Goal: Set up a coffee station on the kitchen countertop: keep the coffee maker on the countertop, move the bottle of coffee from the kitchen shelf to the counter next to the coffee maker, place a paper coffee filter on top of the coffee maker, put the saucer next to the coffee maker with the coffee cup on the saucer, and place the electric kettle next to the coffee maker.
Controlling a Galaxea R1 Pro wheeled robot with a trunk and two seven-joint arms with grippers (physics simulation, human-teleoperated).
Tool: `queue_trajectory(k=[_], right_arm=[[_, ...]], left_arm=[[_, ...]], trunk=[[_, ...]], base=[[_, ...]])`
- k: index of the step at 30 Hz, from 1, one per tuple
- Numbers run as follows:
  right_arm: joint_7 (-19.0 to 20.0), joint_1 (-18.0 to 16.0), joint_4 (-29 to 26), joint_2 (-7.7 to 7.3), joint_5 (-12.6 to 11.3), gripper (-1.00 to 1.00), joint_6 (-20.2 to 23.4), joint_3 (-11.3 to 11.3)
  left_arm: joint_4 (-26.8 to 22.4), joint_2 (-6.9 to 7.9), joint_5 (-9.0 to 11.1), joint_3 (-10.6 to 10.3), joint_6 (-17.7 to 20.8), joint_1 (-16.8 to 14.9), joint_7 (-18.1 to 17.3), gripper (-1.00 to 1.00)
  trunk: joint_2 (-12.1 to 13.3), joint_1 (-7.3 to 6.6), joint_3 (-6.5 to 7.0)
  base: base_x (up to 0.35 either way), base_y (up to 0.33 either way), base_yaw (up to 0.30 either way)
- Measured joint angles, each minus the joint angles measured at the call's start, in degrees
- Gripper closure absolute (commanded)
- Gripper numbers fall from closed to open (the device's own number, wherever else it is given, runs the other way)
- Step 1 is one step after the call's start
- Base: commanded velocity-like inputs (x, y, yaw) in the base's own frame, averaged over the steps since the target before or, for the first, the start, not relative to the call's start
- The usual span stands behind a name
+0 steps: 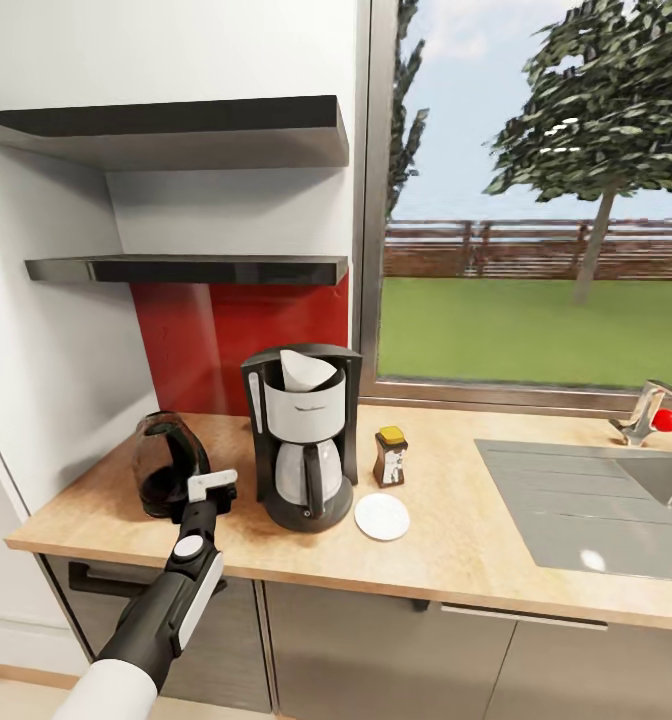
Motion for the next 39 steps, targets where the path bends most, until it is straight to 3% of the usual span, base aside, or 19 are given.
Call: queue_trajectory(k=[39], right_arm=[[-0.06, 0.09, 0.0, -0.02, 0.09, -1.0, 0.05, 0.0]], left_arm=[[0.07, -0.18, 0.3, 0.15, -0.17, 0.0, -0.22, -1.0]], trunk=[[0.0, -0.01, 0.0]], base=[[0.047, 0.022, 0.0]])
